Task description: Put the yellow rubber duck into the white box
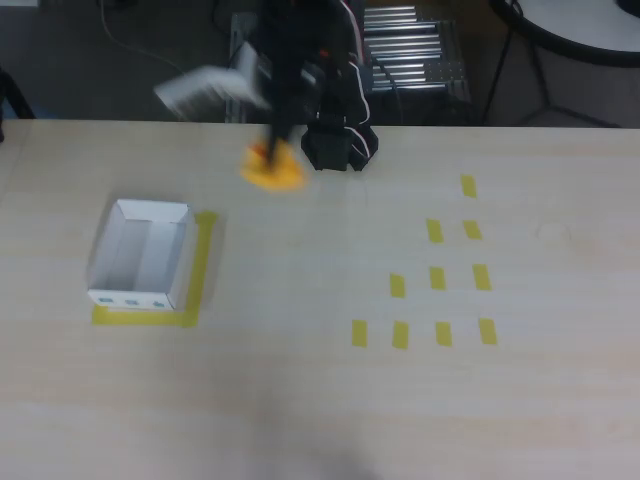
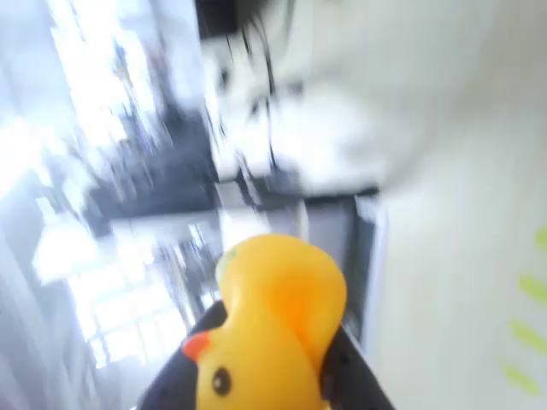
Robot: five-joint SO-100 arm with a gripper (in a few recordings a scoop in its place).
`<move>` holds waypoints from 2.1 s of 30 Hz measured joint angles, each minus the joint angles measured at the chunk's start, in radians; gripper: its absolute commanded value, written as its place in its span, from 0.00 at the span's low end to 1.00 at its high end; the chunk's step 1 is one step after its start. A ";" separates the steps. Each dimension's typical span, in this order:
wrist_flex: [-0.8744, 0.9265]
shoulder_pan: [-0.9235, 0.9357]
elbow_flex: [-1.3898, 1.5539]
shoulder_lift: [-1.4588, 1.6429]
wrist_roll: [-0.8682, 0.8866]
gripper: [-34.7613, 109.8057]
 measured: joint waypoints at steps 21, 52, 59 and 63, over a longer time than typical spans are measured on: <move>-0.888 0.689 1.150 0.074 -0.161 0.24; -1.011 0.658 1.539 -0.046 -0.265 0.24; -0.862 0.620 1.445 -0.061 -0.179 0.25; -0.851 0.617 1.439 -0.066 -0.160 0.31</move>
